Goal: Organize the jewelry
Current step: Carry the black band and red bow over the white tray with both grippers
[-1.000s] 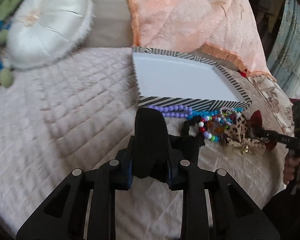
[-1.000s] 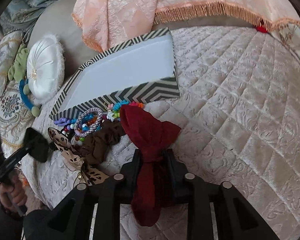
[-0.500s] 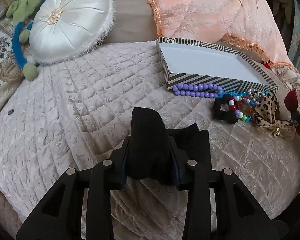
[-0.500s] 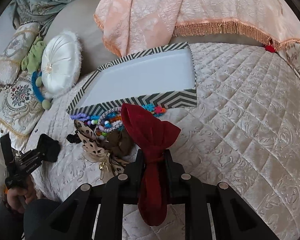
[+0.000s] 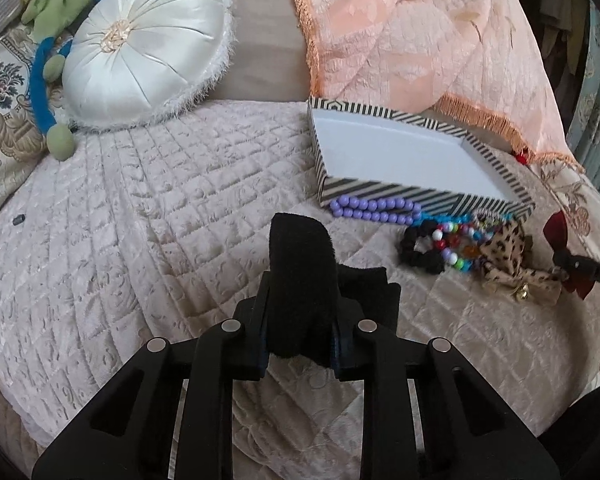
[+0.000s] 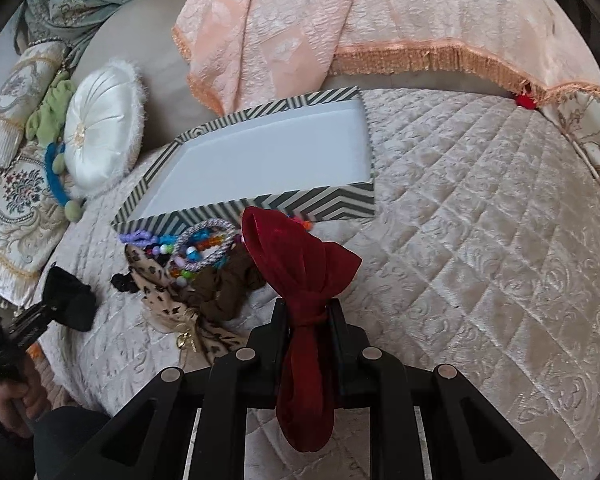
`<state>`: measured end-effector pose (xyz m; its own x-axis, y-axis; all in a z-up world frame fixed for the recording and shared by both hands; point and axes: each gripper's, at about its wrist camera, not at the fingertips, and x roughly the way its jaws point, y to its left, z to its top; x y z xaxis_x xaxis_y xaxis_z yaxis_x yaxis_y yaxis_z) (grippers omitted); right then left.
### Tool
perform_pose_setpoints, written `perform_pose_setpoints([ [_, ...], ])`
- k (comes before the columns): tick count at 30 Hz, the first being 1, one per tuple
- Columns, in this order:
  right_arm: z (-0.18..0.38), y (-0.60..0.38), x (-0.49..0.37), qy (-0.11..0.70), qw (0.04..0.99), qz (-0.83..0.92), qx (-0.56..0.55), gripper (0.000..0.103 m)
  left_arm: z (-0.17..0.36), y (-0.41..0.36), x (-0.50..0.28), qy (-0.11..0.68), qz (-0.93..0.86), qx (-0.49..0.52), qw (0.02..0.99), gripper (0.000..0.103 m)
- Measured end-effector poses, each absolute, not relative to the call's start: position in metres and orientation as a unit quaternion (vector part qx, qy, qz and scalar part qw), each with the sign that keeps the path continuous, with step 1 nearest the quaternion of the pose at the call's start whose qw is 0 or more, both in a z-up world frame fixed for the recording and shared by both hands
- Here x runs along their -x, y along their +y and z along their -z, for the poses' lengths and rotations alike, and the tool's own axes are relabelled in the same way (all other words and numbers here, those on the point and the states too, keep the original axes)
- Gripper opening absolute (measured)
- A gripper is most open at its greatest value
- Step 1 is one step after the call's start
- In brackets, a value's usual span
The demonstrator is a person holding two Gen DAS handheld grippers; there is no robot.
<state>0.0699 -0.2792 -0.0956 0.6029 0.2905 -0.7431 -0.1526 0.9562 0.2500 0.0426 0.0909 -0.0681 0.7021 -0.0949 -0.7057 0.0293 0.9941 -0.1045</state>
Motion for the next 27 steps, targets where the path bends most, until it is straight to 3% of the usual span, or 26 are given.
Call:
perform_pose_setpoints([
  [11, 0.083, -0.287, -0.066, 0.393, 0.910, -0.087, -0.098, 0.017, 0.030, 0.088, -0.049, 0.380, 0.002, 0.086, 0.921, 0.022],
  [17, 0.081, -0.275, -0.066, 0.401, 0.908, -0.099, -0.065, 0.017, 0.016, 0.077, -0.052, 0.394, -0.028, 0.174, 0.902, 0.023],
  [27, 0.082, -0.275, -0.062, 0.406, 0.909, -0.091, -0.039, 0.017, 0.032, 0.012, -0.051, 0.397, -0.040, 0.047, 0.916, 0.023],
])
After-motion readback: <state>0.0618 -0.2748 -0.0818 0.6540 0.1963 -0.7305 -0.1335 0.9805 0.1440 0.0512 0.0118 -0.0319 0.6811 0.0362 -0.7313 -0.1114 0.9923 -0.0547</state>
